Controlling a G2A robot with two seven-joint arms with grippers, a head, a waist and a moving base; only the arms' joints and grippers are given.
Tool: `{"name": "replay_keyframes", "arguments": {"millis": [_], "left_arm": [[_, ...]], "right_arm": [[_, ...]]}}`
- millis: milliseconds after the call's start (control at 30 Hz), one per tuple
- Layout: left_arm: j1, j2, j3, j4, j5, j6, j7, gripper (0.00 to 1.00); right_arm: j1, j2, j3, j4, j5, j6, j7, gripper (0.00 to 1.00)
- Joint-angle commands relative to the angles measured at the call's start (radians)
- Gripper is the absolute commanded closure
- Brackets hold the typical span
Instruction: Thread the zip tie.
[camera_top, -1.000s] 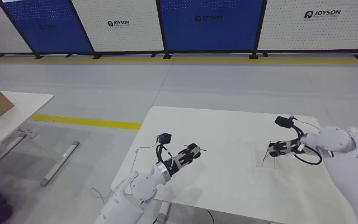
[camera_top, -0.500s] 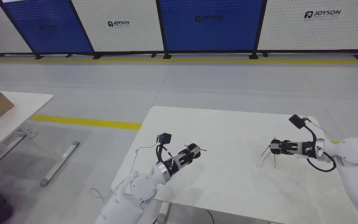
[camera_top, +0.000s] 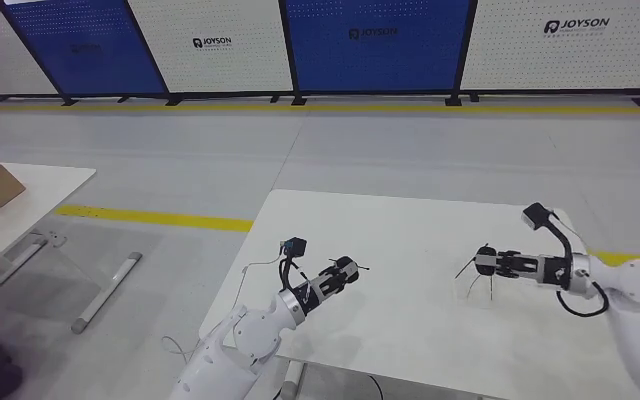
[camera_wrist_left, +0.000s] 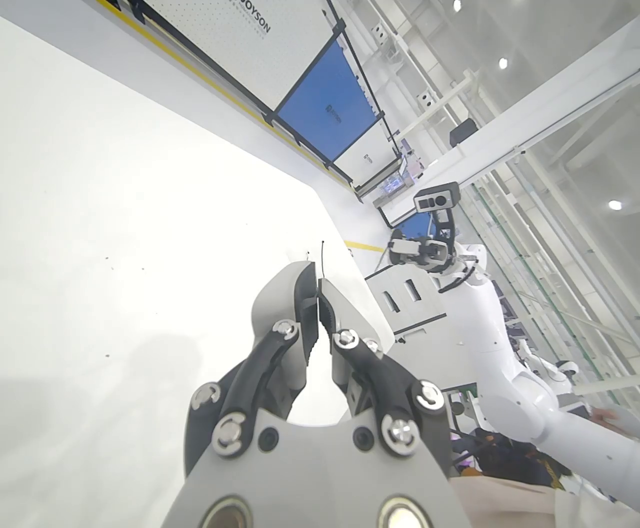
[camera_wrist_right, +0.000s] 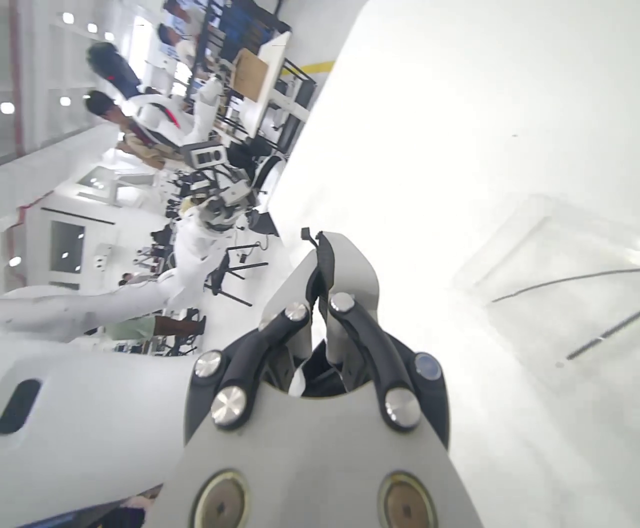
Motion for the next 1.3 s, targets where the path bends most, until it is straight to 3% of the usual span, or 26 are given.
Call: {"name": "replay_keyframes", "arguments": {"millis": [0, 300, 400, 567, 767, 1133, 1200, 1267], "left_arm": [[0.000, 0.000, 0.000, 0.000, 0.000, 0.000, 0.000, 1.00], [0.000, 0.000, 0.000, 0.000, 0.000, 0.000, 0.000, 1.00], [0.000, 0.000, 0.000, 0.000, 0.000, 0.000, 0.000, 1.00], [0.000, 0.000, 0.000, 0.000, 0.000, 0.000, 0.000, 1.00], [0.000, 0.000, 0.000, 0.000, 0.000, 0.000, 0.000, 1.00], [0.000, 0.000, 0.000, 0.000, 0.000, 0.000, 0.000, 1.00], [-0.004, -0.003, 0.018, -0.004, 0.050, 0.013, 0.052, 1.00], [-0.010, -0.010, 0.058, -0.009, 0.066, 0.025, 0.090, 1.00]], "right_arm": [[-0.014, 0.000, 0.000, -0.009, 0.038, 0.000, 0.003, 1.00], [-0.019, -0.001, -0.004, -0.016, 0.031, 0.004, -0.009, 1.00], [-0.053, -0.006, -0.020, -0.056, 0.043, 0.000, -0.087, 1.00], [-0.134, -0.023, -0.008, -0.105, 0.162, 0.000, -0.307, 1.00], [-0.239, -0.030, -0.020, -0.242, -0.012, 0.003, -0.529, 1.00], [-0.239, -0.030, -0.020, -0.242, -0.012, 0.003, -0.529, 1.00], [-0.241, -0.030, -0.020, -0.243, -0.014, 0.003, -0.537, 1.00], [-0.258, -0.035, -0.035, -0.268, -0.098, 0.009, -0.651, 1.00]]}}
